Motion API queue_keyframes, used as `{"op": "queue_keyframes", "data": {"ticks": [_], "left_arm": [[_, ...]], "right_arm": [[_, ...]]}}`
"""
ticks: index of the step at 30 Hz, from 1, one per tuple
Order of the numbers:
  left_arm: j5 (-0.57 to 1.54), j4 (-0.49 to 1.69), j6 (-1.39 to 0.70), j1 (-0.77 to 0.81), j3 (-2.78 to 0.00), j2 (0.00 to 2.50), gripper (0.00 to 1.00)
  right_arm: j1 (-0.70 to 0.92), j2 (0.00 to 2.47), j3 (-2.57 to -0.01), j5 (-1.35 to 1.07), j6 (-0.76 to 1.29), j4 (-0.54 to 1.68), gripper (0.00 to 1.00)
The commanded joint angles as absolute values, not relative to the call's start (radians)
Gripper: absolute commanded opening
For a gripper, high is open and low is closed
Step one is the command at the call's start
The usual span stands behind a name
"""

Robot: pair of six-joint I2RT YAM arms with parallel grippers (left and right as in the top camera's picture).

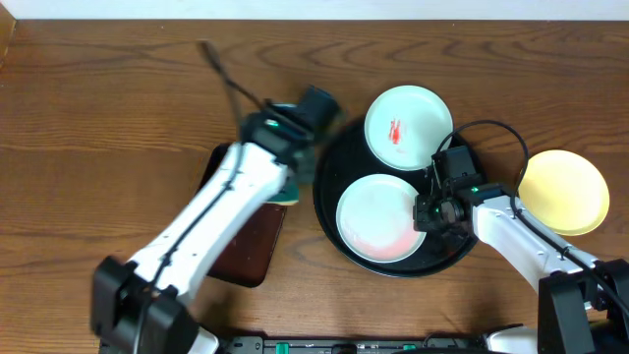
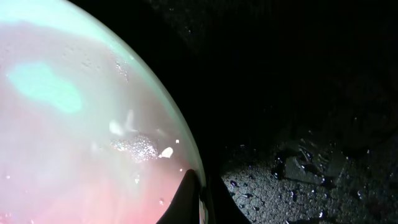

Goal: Clean dirty plates on tray and stack at the side
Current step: 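Return the sponge with the left gripper to the dark-red tray, then lift the cleaned pale green plate with the right gripper and tilt it up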

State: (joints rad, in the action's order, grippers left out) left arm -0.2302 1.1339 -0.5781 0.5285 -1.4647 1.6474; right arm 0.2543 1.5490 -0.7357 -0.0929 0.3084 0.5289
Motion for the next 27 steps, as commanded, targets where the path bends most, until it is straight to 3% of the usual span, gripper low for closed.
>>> {"op": "queue_keyframes", "data": {"ticks": [1, 10, 16, 27], "left_arm": [[-0.165, 1.151, -0.571, 0.438, -1.423, 1.644, 0.08], [0.043, 0.981, -0.442, 0.262, -1.177, 1.645, 0.08], [0.082, 0.897, -0.415, 0.225, -1.079, 1.645, 0.08], [0.083, 0.880, -0.416, 0.224, -1.062, 1.645, 0.08]], "right_arm": [[0.243, 1.584, -0.698, -0.013, 0.226, 0.498, 0.01], [0.247, 1.504, -0.830, -0.025, 0.207, 0.681, 0.01], [0.286, 1.374, -0.948, 0.116, 0.193, 0.822, 0.01], [0.464, 1.211, -1.012, 0.502, 0.114, 0.831, 0.01]]}}
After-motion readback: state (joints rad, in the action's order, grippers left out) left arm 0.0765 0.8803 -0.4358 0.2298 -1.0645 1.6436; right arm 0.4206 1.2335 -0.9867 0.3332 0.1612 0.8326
